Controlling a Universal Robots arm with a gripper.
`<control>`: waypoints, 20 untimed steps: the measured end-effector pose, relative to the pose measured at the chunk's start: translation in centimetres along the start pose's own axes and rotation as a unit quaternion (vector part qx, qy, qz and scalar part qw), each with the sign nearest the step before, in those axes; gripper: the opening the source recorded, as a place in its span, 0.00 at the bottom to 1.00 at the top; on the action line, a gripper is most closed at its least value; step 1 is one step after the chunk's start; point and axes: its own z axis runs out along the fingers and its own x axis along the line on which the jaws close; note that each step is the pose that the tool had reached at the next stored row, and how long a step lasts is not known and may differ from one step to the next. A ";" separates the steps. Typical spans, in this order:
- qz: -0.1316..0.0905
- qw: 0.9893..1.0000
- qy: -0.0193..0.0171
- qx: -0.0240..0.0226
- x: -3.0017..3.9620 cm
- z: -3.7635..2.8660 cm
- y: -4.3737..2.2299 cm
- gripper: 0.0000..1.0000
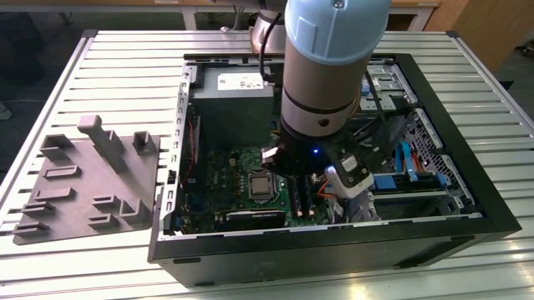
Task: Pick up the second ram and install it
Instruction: 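Press down the second ram until it locks into place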
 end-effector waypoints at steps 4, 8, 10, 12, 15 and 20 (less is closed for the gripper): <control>0.000 1.000 0.000 0.000 0.03 0.03 0.55 0.11; 0.000 1.000 0.000 0.000 0.06 0.07 1.07 0.11; 0.000 1.000 0.000 0.000 0.08 0.08 1.33 0.11; 0.000 1.000 0.000 0.000 0.08 0.10 1.52 0.11; 0.000 1.000 0.000 0.000 0.09 0.11 1.59 0.11; 0.000 1.000 0.000 0.000 0.09 0.10 1.61 0.11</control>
